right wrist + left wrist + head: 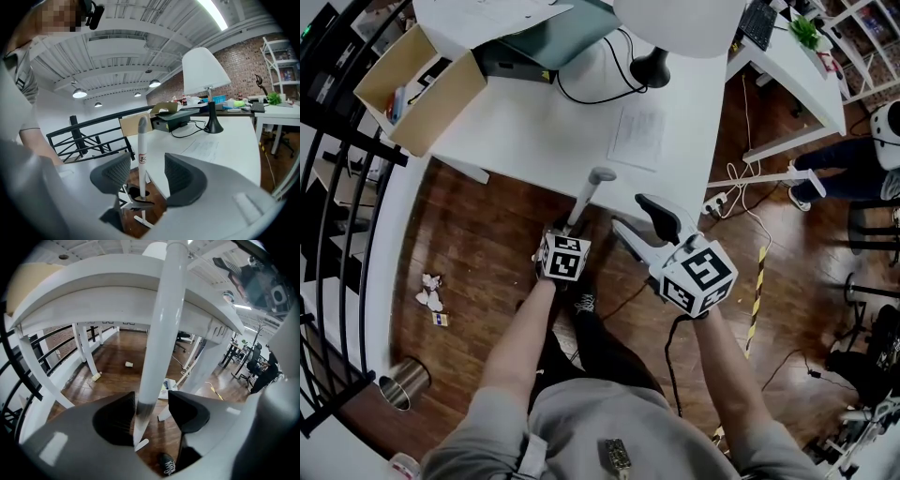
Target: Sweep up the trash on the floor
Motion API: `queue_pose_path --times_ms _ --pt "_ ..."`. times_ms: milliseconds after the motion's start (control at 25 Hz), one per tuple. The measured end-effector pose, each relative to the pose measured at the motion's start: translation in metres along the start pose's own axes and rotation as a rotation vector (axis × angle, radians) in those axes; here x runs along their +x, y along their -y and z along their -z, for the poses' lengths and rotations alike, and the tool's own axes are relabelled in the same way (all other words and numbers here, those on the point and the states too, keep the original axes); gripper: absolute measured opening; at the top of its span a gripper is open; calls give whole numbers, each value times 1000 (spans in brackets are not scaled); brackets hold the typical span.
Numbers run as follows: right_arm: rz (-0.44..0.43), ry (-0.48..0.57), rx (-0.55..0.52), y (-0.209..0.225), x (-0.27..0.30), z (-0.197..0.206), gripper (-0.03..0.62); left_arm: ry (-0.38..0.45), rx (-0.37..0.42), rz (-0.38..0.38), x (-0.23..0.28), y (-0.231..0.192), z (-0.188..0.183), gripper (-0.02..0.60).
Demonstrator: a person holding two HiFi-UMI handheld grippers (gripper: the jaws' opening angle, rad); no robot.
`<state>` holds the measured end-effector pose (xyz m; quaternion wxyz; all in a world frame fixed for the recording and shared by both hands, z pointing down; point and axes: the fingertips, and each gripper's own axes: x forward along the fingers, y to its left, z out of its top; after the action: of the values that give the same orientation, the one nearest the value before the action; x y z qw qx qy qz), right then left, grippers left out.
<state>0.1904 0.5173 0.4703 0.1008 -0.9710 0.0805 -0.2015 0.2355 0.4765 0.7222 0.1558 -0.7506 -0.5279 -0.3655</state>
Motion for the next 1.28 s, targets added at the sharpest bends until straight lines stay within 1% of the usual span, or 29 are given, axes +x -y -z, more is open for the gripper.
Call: queue_pose_path --times_ms 80,160,240,320,400,440,480,520,600,640,680,720,840,880,960,1080,1160,1280 --pt "4 0 5 1 -3 2 219 9 -5 -19 -2 -1 -1 254" --pt "5 0 7 1 -6 2 218 7 -22 -39 -7 -3 0 270" --pt "2 6 8 -2 -10 -2 218 6 -44 -51 -16 -7 0 273" --pt "1 24 1 -8 -15 -10 201 33 -56 -63 -30 -12 -5 273" --pt "15 62 -16 -16 -20 -23 129 66 -67 -70 -50 -17 -9 272" --pt "25 88 -22 -20 -22 -31 65 81 -74 -72 -61 -19 -11 272" --pt "28 115 -22 -25 -22 -41 15 94 -83 -71 -73 -22 -12 272" --pt "20 139 -18 -32 -21 -50 0 105 -92 -68 -86 -25 -13 268" --pt "-24 169 -21 -52 -13 -69 0 126 -104 -70 -115 -32 -15 238" --pt "-53 175 -33 -65 -5 -78 0 141 -109 -87 -131 -39 -16 197" --pt "-86 177 -49 -79 4 -85 0 160 -118 -114 -149 -48 -17 132" --pt "-119 175 -61 -95 14 -92 0 183 -131 -147 -168 -58 -19 85" --pt "-215 149 -63 -146 41 -100 0 270 -194 -248 -234 -89 -19 24" --pt "-244 138 -57 -164 49 -101 0 302 -215 -277 -257 -100 -18 12" --pt "-292 117 -57 -201 68 -102 0 350 -243 -325 -305 -120 -12 8" --pt "-351 64 -100 -262 96 -95 0 395 -286 -380 -374 -145 8 8" --pt "-389 36 -133 -304 115 -92 0 440 -316 -416 -421 -161 21 8" --pt "-439 9 -146 -361 130 -85 0 493 -340 -466 -483 -174 43 8"
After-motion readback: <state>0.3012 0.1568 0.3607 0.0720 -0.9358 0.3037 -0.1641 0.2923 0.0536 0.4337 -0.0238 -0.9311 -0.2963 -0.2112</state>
